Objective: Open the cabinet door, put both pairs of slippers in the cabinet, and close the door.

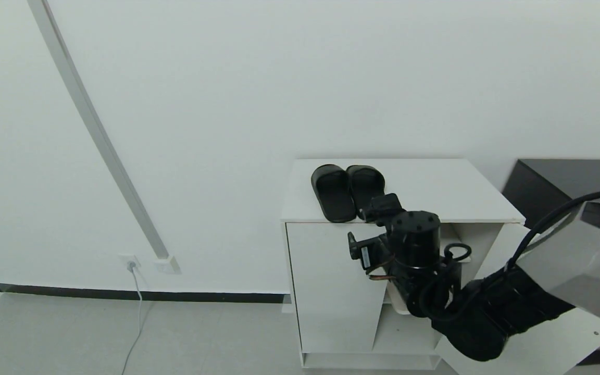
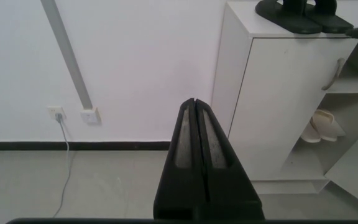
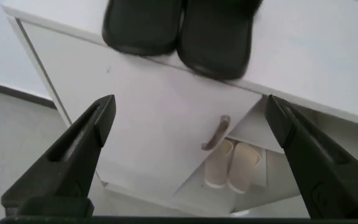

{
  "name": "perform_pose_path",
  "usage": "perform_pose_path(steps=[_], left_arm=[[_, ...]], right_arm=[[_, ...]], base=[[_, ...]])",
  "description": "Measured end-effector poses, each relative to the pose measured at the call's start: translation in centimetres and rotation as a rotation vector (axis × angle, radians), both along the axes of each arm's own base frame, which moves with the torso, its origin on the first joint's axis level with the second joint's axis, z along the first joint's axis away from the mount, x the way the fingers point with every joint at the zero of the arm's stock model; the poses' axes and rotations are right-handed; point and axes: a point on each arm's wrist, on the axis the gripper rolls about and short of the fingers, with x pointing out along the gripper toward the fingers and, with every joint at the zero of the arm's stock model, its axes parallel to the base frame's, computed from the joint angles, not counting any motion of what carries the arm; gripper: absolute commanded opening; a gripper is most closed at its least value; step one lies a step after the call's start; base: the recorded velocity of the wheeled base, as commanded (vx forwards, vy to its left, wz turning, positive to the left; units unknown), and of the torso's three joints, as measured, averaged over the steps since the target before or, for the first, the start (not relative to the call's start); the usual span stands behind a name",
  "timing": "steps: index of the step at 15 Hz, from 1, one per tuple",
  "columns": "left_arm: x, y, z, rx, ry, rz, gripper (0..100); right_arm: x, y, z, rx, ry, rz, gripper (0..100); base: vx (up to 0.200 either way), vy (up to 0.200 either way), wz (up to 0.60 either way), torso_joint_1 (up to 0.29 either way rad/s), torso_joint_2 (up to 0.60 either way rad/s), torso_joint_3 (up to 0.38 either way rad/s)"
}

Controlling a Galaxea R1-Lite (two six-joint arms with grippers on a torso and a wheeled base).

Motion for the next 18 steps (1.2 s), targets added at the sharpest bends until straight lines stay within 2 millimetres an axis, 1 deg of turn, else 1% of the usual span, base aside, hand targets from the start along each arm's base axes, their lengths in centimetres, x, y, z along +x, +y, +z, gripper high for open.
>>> perform_pose_path(steps=[1,4,6,7,9,12,16,18], left_arm=[[0.0,0.0,0.0,0.0,0.0,0.0,0],[0.0,0.0,0.0,0.0,-0.001,0.0,0],[0.0,0.0,0.0,0.0,0.0,0.0,0],[0.0,0.0,0.0,0.0,0.0,0.0,0],[0.0,0.0,0.0,-0.002,0.0,0.0,0],[0.0,0.0,0.0,-0.001,-0.001,-0.001,0],[0.0,0.0,0.0,-0.001,-0.001,-0.004,0],[0.0,0.0,0.0,-0.001,-0.001,-0.004,0]], right_arm=[[0.4,0.5,1.1,0.02,0.025,-0.003,100],[1.0,1.4,3.7,0.097,0.175,-0.045,100],[1.1,1.5,5.0,0.141,0.167,-0.053,100],[1.1,1.6,5.3,0.149,0.161,-0.051,100],[1.1,1.6,5.5,0.155,0.156,-0.052,100],[0.9,1.6,5.2,0.151,0.158,-0.052,100],[0.7,1.3,4.2,0.156,0.143,-0.049,100],[0.9,1.6,3.5,0.163,0.13,-0.045,100]], base=[[0.0,0.0,0.0,0.0,0.0,0.0],[0.0,0.0,0.0,0.0,0.0,0.0],[0.0,0.0,0.0,0.0,0.0,0.0],[0.2,0.0,0.0,0.002,0.0,0.002],[0.2,0.0,0.0,0.002,0.0,0.005],[0.2,0.0,0.0,0.004,-0.01,0.002],[0.2,0.0,0.0,0.007,0.01,0.001],[0.2,0.0,0.0,0.002,0.0,-0.005]])
